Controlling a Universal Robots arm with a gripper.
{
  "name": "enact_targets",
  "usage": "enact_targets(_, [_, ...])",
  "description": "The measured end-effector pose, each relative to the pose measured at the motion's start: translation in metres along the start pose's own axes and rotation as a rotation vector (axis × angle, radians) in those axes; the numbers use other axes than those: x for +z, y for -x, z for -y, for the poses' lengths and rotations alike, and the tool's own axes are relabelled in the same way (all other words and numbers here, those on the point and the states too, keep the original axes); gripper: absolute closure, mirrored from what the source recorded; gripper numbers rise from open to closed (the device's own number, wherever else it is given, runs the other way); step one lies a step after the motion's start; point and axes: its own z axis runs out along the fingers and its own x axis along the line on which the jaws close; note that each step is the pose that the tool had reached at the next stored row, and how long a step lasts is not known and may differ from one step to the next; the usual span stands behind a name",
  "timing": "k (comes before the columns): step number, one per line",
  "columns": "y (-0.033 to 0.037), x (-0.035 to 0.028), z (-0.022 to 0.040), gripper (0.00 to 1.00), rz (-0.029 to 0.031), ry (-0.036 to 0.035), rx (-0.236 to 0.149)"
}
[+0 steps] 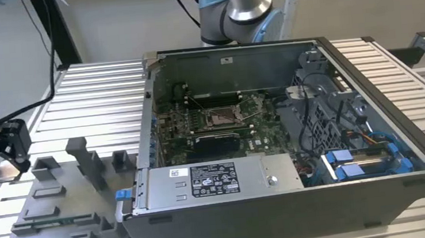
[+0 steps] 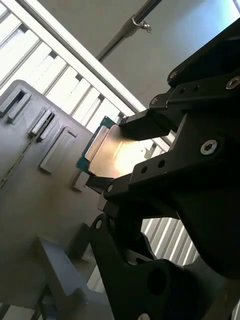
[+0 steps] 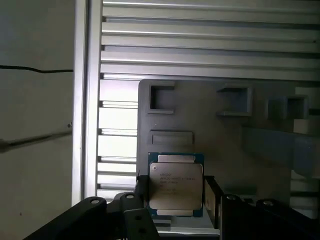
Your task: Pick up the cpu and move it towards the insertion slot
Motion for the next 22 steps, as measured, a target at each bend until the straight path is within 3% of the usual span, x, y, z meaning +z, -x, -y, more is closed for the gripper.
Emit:
enact_targets(18, [0.0005, -0.0813, -0.0028, 1.0, 0.0001, 0.0, 0.0])
enact_targets(22, [0.0005, -0.0841, -0.0028, 1.0, 0.0003, 0.0001, 0.0])
